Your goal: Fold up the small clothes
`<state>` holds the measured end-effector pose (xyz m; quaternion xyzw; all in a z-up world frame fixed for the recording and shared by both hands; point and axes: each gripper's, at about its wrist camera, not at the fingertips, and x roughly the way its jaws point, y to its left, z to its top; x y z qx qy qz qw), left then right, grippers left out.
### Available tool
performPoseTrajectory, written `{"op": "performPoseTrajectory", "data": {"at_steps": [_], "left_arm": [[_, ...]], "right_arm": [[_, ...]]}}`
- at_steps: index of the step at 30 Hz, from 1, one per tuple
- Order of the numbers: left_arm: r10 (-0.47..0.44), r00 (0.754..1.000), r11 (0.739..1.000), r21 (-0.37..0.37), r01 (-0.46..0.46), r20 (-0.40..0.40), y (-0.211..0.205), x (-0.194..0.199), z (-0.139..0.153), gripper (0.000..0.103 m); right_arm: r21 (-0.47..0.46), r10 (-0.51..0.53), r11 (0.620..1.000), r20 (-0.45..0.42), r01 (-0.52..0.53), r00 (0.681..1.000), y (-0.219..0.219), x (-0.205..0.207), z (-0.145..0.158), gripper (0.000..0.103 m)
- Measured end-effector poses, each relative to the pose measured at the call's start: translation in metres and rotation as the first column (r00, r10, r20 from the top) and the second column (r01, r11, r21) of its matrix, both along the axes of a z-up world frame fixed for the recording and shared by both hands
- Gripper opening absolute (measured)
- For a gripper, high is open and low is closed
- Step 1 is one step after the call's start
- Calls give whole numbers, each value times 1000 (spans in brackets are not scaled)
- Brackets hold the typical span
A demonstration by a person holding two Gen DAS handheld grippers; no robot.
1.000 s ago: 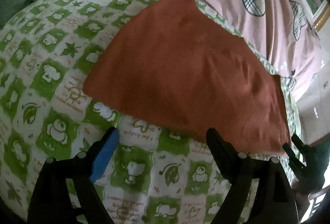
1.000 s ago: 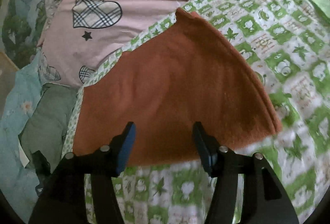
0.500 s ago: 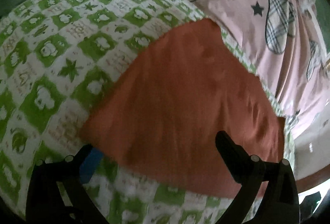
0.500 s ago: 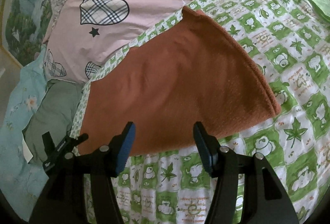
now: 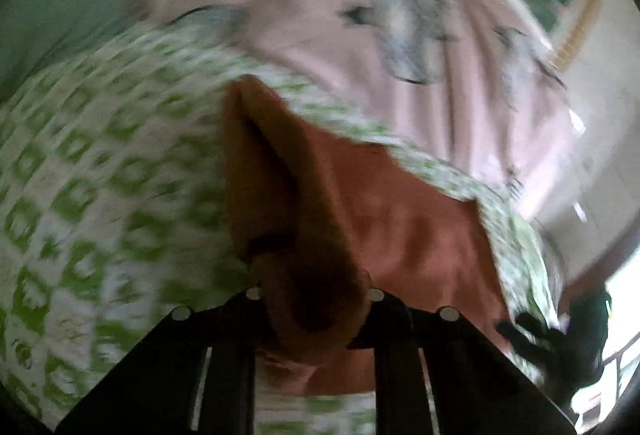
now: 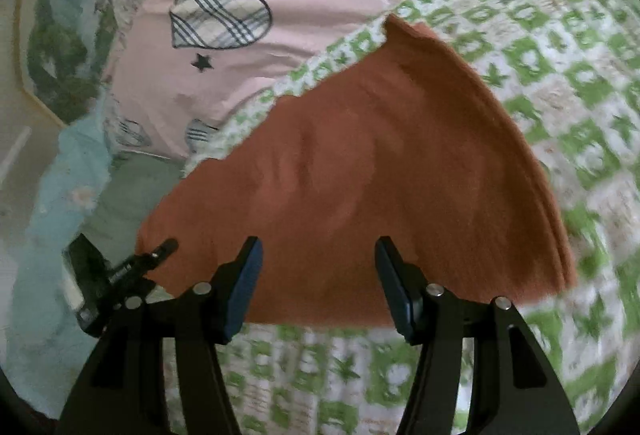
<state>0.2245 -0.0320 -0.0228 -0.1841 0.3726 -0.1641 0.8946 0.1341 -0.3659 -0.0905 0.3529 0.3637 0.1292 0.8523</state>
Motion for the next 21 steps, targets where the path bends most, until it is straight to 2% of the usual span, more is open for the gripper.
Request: {"op": "performPoseTrajectory", "data": {"at_steps": [4, 7, 8, 10, 14, 18, 21], "left_arm": [[-176, 983, 983, 62, 172, 57, -65, -5, 13, 8], [-250, 967, 961, 131, 243, 41, -104, -3, -2, 8], [-267, 963, 955, 139, 263, 16, -112, 0, -12, 8], [-280, 960, 949, 145, 279, -13, -117, 4, -24, 7], [-294, 956, 945, 143, 293, -13, -113, 3, -30, 7], [-307, 952, 942, 142, 305, -9, -108, 1, -30, 8], [-312, 950, 940, 140, 311, -14, -109, 2, -30, 8]], "right_arm": [[63, 73, 995, -15, -72, 997, -7, 31, 3, 59], [125, 140, 983, -18, -137, 990, -4, 56, 0, 60], [160, 172, 973, -27, -166, 985, -1, 70, -4, 64], [164, 184, 972, -73, -170, 980, 3, 87, -12, 79], [143, 253, 962, -136, -233, 958, 27, 131, -25, 79], [153, 351, 930, -105, -334, 930, 63, 167, -23, 79], [92, 416, 908, -103, -408, 904, 99, 194, -19, 79]]}}
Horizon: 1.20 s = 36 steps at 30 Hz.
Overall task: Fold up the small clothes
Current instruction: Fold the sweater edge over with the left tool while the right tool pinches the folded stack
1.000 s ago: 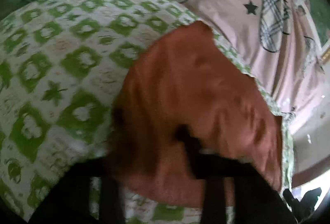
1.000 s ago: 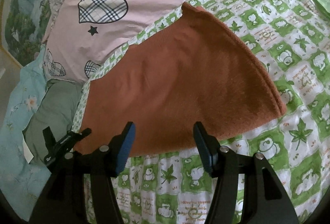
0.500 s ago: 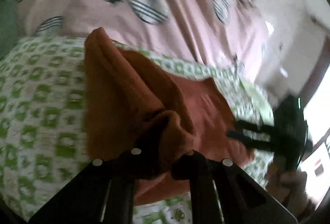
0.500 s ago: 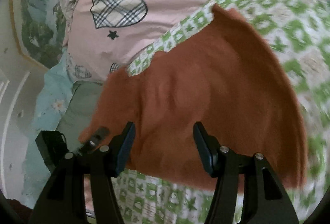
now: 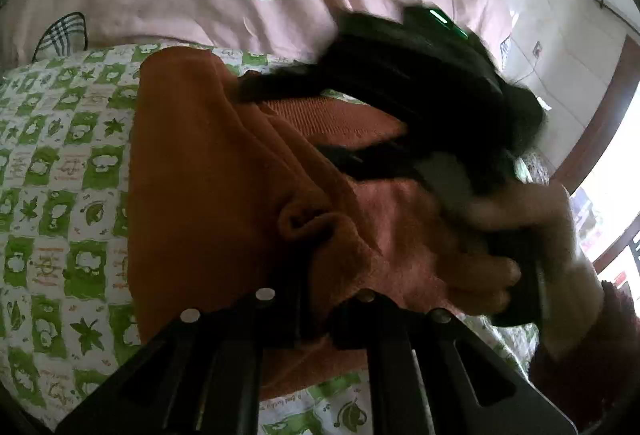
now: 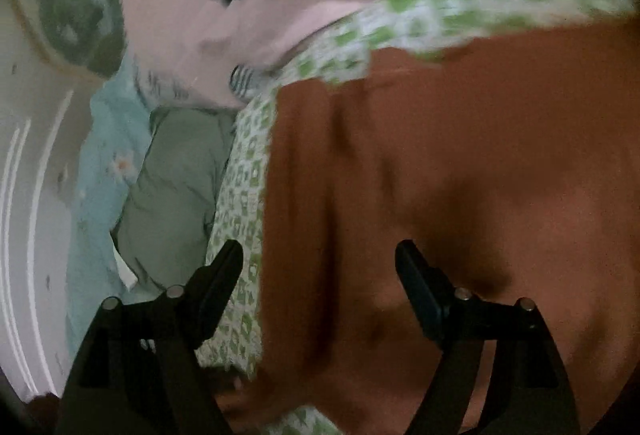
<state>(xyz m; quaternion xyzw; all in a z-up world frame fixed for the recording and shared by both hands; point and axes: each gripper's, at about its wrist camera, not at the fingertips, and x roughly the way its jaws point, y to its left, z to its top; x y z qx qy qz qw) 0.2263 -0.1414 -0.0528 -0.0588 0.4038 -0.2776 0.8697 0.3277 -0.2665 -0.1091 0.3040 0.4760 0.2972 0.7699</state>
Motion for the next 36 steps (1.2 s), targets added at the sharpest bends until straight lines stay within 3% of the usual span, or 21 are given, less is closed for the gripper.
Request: {"op": "performPoseTrajectory", "data": {"at_steps": [2, 3, 4, 9, 14, 16, 20, 24, 29, 32, 34, 36], "left_arm": [[-2, 1000, 1000, 9, 2, -2, -2, 1, -2, 8], [1, 1000, 1000, 16, -1, -1, -3, 1, -2, 8], [6, 1000, 1000, 22, -6, 0, -4, 1, -1, 8], [-45, 999, 998, -48, 45, 3, -17, -5, 22, 8], [-184, 983, 978, -96, 186, 26, -81, -17, 39, 11], [-233, 972, 967, -97, 233, 19, -111, -19, 34, 11], [-291, 954, 955, -85, 285, -70, -160, -12, 3, 12], [-290, 950, 957, -60, 285, -115, -174, -6, -19, 13], [-287, 951, 958, -57, 282, -117, -170, -5, -18, 17], [-270, 954, 963, -64, 264, -130, -160, -13, -10, 29], [-248, 960, 968, -62, 242, -130, -142, -16, -5, 51], [-183, 975, 983, -11, 183, -124, -120, -19, 1, 74]], "right_arm": [[-61, 30, 998, 14, -29, 999, 21, 12, 0, 69], [-85, 40, 996, 7, -39, 999, 26, 15, -1, 28], [-104, 42, 994, -7, -43, 999, 30, 17, -1, 15], [-76, -10, 997, 144, 22, 989, -6, -20, 44, 15], [-114, -107, 984, 224, 135, 969, -82, -65, 75, 15], [-155, -162, 968, 217, 198, 963, -116, -76, 69, 15], [-191, -243, 945, 140, 267, 960, -163, -84, 32, 15], [-197, -265, 939, 111, 283, 958, -176, -84, 5, 15], [-239, -272, 924, 140, 299, 952, -173, -83, 3, 16], [-281, -308, 897, 155, 341, 939, -173, -88, 7, 27], [-287, -341, 881, 170, 377, 925, -178, -100, 15, 34], [-308, -368, 857, 197, 413, 909, -182, -113, 25, 42]]}}
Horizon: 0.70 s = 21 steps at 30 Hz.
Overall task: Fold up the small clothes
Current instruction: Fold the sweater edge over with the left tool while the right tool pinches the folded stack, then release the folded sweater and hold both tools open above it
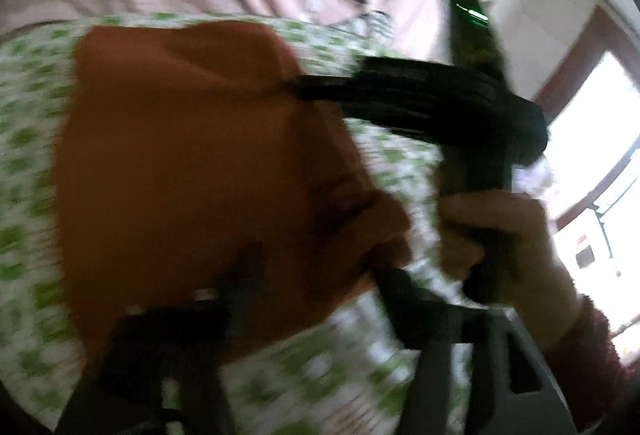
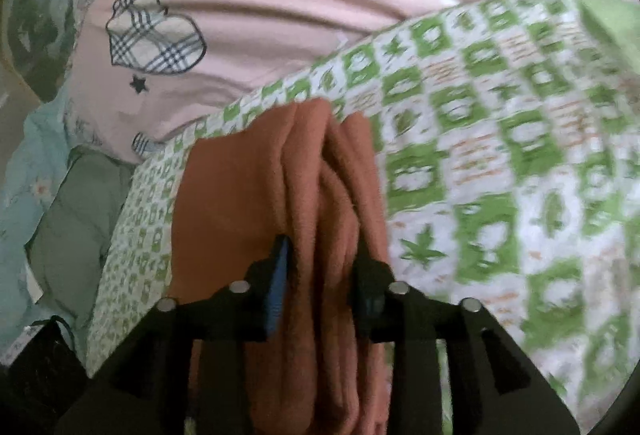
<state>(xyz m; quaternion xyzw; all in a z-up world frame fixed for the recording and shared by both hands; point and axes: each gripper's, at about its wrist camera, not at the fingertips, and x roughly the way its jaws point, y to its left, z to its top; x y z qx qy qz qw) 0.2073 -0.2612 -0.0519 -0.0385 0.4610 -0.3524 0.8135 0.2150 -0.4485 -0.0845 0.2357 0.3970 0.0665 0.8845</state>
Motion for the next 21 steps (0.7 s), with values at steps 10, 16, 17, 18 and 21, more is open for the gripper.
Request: {"op": "performPoseTrajectory", "data": {"at_steps": [10, 16, 17, 18, 21], "left_arm": [[369, 928, 904, 255, -344, -57, 114, 32, -8, 94], [461, 883, 859, 297, -417, -95, 129, 53, -29, 94], [462, 878, 873, 238, -425, -128, 131, 58, -33, 94], [462, 874, 880, 195, -432, -149, 133, 62, -36, 94], [439, 873, 898, 119, -423, -211, 131, 82, -45, 95]], "right_arm": [[14, 18, 1000, -9, -18, 1000, 9, -39, 4, 78], [31, 24, 999, -33, -23, 999, 6, -39, -8, 78], [38, 24, 999, -36, -23, 999, 4, -37, -10, 78], [44, 25, 999, -38, -23, 999, 3, -35, -11, 78], [75, 52, 996, -40, -49, 998, 2, -25, -16, 78]]}}
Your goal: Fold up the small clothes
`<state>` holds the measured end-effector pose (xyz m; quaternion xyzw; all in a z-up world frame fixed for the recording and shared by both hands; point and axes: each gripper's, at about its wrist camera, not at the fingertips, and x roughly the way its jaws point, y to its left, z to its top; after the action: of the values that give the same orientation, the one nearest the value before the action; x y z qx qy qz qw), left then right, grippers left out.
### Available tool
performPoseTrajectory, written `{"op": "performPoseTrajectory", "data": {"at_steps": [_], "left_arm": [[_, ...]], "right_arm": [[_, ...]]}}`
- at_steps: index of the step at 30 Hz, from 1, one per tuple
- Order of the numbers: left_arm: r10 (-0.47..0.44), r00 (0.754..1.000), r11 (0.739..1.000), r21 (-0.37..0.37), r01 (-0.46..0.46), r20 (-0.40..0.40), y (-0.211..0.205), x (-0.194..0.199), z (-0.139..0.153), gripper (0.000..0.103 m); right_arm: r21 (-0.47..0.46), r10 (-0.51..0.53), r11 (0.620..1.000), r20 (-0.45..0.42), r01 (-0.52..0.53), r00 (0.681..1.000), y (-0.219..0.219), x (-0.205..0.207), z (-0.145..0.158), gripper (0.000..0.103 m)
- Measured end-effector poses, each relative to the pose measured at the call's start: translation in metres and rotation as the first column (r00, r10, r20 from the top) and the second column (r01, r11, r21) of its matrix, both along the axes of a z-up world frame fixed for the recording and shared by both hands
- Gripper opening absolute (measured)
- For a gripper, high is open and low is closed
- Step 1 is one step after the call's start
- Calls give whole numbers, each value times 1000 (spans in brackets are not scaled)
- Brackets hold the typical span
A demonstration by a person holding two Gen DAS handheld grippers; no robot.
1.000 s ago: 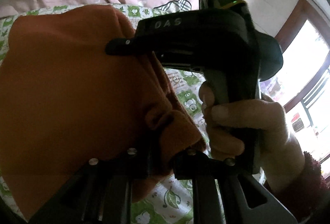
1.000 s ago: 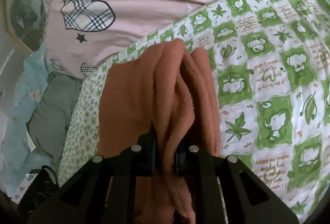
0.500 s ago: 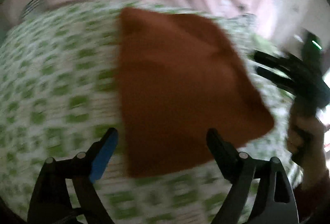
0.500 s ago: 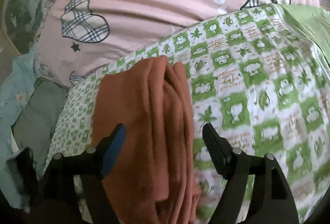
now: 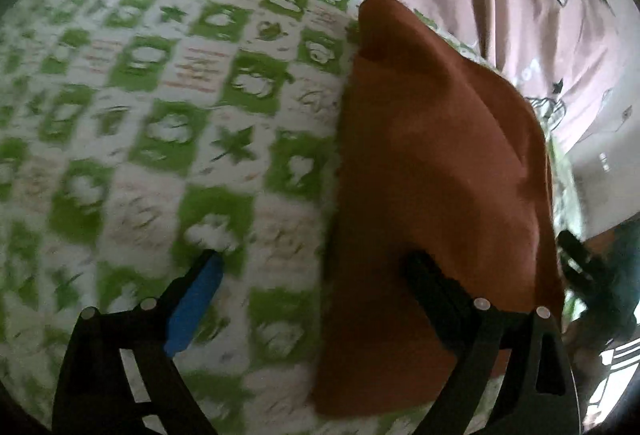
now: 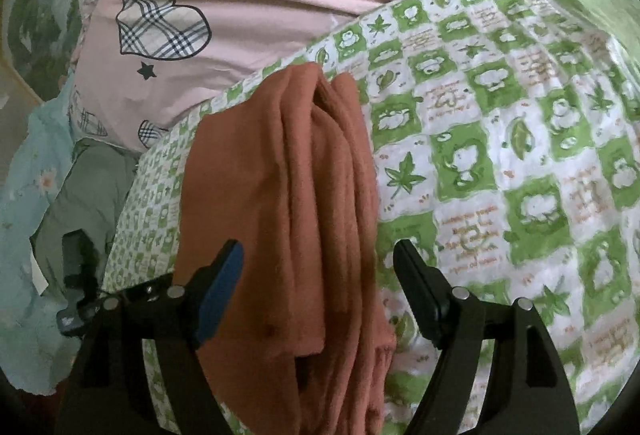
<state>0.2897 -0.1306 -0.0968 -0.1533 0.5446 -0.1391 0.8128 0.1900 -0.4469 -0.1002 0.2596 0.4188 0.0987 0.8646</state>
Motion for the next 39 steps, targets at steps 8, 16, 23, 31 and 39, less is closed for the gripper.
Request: {"op": "performPoseTrajectory", "data": {"at_steps": [8, 16, 23, 31, 39], "left_arm": [[-191, 982, 976, -105, 191, 11, -51, 27, -12, 84], [-166, 983, 977, -122, 174, 74, -32, 16, 2, 36], [-97, 979, 992, -68, 111, 178, 39, -31, 61, 29], [2, 978, 999, 31, -8, 208, 157, -102, 91, 29], [81, 992, 996, 27, -84, 94, 210, -133, 32, 40]], "right_arm": [[94, 30, 995, -41, -26, 999, 2, 26, -25, 74], [162, 34, 986, -47, -26, 998, 24, 14, -14, 27], [197, 137, 970, 48, -144, 989, 107, -4, 16, 25], [209, 288, 930, 95, -302, 953, 218, -21, 7, 24], [121, 274, 956, -53, -266, 960, 243, -44, -35, 31]]}}
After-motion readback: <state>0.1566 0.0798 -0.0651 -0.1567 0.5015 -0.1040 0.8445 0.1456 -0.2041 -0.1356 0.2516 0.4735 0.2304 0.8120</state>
